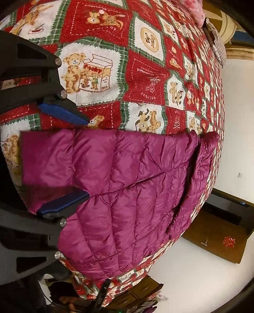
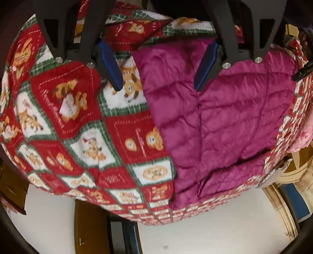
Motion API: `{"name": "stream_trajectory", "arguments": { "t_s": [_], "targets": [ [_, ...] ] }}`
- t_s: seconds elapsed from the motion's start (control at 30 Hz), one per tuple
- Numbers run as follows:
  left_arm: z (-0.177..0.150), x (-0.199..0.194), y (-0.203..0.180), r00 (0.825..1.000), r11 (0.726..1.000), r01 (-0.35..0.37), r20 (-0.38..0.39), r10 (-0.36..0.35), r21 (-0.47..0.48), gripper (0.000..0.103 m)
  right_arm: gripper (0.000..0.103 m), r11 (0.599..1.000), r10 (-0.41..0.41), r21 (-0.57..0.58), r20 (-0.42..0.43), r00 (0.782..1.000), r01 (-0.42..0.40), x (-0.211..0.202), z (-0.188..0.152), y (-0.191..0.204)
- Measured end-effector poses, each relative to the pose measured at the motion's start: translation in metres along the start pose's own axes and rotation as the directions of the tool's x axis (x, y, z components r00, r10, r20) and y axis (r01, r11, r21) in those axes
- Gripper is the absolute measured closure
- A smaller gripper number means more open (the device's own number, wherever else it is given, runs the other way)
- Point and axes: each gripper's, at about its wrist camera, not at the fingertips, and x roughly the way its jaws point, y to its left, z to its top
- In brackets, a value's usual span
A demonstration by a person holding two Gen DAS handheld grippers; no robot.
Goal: Fold large clothes
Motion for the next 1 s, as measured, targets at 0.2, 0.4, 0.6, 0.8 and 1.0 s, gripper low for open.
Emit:
{"name": "stream_trajectory", "arguments": {
  "t_s": [0.2, 0.4, 0.6, 0.8, 1.0],
  "targets": [
    [-0.005, -0.003, -0.004, 0.994, 0.994, 0.108, 0.001, -0.108, -0.018, 0.033, 0.025, 0.997, 0.058, -0.045, -0.071, 0.996, -0.061, 0.015, -0.009, 0.01],
    [-0.006, 0.004, -0.012, 0.994, 0.994, 0.105, -0.013, -0.105, -0.01, 0.033, 0.025, 0.995, 0.038, -0.09, -0.072, 0.997, -0.044, 0.024, -0.018, 0.015],
    [-0.005, 0.007, -0.003, 0.986, 0.983, 0.165, -0.02, -0.167, -0.08, 0.084, 0.085, 0.984, 0.115, -0.126, -0.09, 0.989, -0.126, 0.011, -0.015, 0.026],
    [0.002, -0.01, -0.007, 0.98, 0.979, 0.195, 0.041, -0.192, -0.067, 0.093, 0.089, 0.98, 0.157, -0.122, -0.034, 0.987, -0.16, -0.012, -0.013, 0.031],
    [0.014, -0.049, -0.007, 0.954, 0.962, 0.269, 0.153, -0.259, -0.051, 0.096, 0.089, 0.962, 0.266, -0.084, 0.062, 0.962, -0.261, -0.054, -0.002, 0.033]
  ]
}}
